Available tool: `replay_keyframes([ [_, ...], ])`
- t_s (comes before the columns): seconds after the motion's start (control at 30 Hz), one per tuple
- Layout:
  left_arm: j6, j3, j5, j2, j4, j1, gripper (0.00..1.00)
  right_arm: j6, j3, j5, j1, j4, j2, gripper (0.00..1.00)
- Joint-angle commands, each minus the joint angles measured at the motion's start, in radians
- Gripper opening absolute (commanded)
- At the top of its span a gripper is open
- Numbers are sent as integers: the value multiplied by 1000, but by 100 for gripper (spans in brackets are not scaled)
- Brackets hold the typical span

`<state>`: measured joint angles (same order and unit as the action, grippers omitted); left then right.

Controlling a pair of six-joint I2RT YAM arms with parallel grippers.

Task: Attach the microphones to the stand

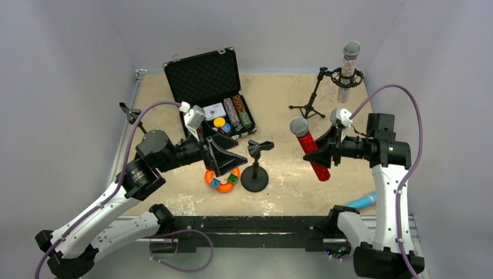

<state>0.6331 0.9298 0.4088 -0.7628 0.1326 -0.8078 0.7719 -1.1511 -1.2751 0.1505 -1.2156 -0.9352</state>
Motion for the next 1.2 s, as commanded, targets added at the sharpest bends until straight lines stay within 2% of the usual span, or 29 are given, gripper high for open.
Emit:
replay_keyframes([
  [0.0, 7, 27, -6, -2, -89, -3, 99, -73, -11, -60, -18, 67, 12, 0],
  [0.3, 72, 58, -31, -125, -295, -9, 99, -207, -47, -67, -78, 172, -2, 0],
  [0.5, 64, 108, -67, -232, -390, -67, 99, -307, -51, -67, -104, 250, -27, 0],
  [0.7, 26, 164, -155, -346, -424, -130, 98, -355, -90, -107, -116, 268, -65, 0],
  [0.8, 28, 195, -199, -403, -436, -142, 92, -369, -105, -116, -123, 273, -72, 0],
  [1.17, 66, 347, -219, -592, -410, -198, 83, -385, -86, -123, -138, 298, -59, 0],
])
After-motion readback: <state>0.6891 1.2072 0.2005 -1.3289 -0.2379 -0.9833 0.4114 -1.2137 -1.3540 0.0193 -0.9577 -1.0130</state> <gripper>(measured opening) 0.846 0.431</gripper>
